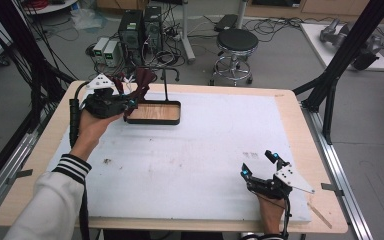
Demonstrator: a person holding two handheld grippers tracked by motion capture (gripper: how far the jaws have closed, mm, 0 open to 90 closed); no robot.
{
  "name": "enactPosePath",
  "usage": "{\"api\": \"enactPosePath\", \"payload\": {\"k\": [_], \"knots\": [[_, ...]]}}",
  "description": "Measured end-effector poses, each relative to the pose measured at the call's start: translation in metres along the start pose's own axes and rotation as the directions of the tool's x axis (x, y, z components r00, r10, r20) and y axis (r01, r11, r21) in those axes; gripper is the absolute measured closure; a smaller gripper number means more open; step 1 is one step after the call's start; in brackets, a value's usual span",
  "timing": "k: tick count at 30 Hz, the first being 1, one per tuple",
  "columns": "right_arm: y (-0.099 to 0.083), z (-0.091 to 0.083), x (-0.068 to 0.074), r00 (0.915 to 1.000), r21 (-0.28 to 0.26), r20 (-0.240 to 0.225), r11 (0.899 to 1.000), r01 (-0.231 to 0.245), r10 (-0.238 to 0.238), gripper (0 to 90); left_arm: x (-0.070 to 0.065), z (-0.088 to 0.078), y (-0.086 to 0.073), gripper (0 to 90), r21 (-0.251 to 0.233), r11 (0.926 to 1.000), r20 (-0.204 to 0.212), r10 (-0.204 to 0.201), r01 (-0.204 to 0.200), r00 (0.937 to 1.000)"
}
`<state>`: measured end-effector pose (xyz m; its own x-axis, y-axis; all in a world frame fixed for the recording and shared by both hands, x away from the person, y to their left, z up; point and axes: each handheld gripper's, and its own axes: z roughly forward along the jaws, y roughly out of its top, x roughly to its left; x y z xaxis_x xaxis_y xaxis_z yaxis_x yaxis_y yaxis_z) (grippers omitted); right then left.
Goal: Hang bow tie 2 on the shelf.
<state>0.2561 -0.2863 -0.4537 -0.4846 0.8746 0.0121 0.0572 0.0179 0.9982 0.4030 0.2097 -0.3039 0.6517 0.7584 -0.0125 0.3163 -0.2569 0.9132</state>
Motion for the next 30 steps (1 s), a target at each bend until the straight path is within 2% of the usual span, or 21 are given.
{"api": "enactPosePath", "payload": {"k": [9,23,30], "knots": [[0.000,0.000,0.000,1.0000,0.003,-0.001,1.000,-0.003,0.003,5.6,0.004,0.003,0.001,77.8,-0.009,0.9997,-0.006,-0.021,0.021,0.9998],[0.000,0.000,0.000,1.0000,0.003,-0.002,1.000,-0.002,0.002,5.6,0.004,0.021,0.008,77.8,-0.029,0.9990,0.018,-0.033,0.034,0.9993],[0.000,0.000,0.000,1.0000,0.000,0.001,1.000,-0.004,0.004,5.6,0.010,0.031,0.005,77.8,-0.054,0.9961,0.016,-0.069,0.070,0.9975]]}}
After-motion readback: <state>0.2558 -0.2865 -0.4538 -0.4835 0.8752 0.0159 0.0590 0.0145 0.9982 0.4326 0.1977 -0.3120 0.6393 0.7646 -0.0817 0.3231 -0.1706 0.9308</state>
